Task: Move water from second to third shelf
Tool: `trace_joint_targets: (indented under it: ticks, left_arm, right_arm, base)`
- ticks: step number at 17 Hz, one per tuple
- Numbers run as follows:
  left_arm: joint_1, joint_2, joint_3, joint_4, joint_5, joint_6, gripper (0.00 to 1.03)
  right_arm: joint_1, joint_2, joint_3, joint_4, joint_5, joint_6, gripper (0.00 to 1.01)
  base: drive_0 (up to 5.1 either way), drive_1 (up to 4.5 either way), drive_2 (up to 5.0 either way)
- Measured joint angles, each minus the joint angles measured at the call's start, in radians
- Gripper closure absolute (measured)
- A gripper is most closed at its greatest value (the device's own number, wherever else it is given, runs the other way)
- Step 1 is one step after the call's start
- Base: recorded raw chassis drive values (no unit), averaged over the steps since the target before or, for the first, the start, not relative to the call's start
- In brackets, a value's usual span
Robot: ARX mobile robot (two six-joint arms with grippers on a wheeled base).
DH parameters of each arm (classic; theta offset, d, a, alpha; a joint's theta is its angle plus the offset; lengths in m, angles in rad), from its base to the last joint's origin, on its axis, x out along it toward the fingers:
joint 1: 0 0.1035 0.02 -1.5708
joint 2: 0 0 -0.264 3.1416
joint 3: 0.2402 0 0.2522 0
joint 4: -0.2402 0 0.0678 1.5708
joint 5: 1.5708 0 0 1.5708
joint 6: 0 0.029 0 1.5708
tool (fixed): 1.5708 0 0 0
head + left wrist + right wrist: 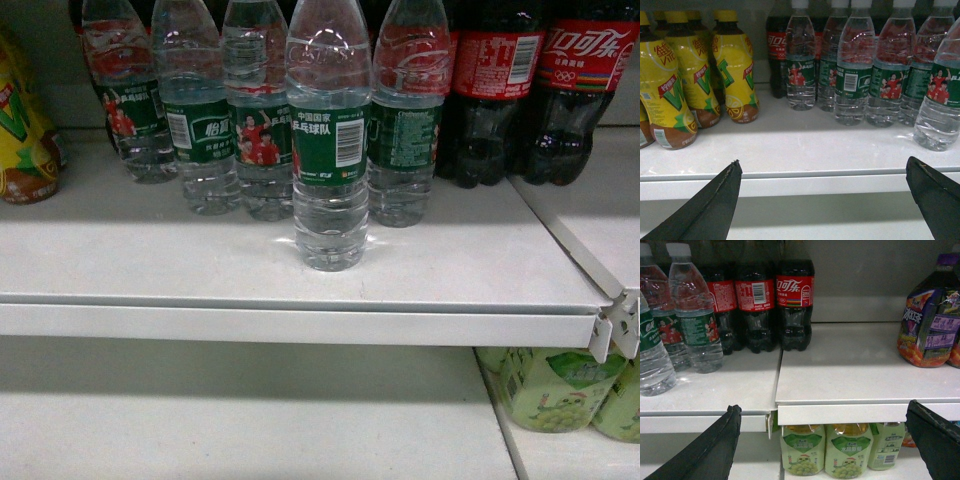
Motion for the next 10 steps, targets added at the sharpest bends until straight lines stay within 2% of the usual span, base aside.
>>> trace_joint_targets:
  ticks: [10]
  left_arm:
    - [0.0,0.0,0.0,0.0,0.0,0.0,0.05]
  right_arm:
    - [0.0,0.0,0.0,0.0,0.0,0.0,0.03]
  base:
    - [0.0,0.0,0.0]
